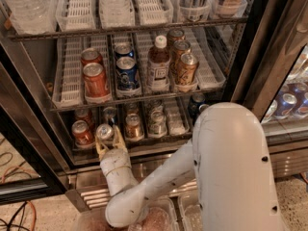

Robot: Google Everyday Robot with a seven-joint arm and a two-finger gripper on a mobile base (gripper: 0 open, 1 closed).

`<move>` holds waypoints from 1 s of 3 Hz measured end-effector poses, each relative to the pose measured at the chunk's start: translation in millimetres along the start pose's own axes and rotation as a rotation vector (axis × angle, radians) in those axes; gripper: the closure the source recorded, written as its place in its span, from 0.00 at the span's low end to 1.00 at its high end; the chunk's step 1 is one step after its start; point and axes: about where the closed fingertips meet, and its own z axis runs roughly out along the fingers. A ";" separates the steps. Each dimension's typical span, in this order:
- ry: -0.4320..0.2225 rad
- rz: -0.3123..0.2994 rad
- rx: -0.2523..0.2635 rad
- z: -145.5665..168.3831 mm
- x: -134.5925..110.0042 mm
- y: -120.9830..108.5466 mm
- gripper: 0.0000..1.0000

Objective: Pick redbull can from bottom shelf of fridge

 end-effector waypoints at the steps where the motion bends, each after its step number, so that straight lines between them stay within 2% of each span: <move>1: 0.007 -0.014 -0.069 -17.6 -7.7 1.2 1.00; 2: 0.068 -0.023 -0.161 -46.0 -4.7 -5.5 1.00; 3: 0.113 -0.014 -0.221 -70.8 -2.4 -11.0 1.00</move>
Offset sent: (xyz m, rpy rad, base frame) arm -0.0797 -0.0451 -0.0177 -0.1564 0.1809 0.2498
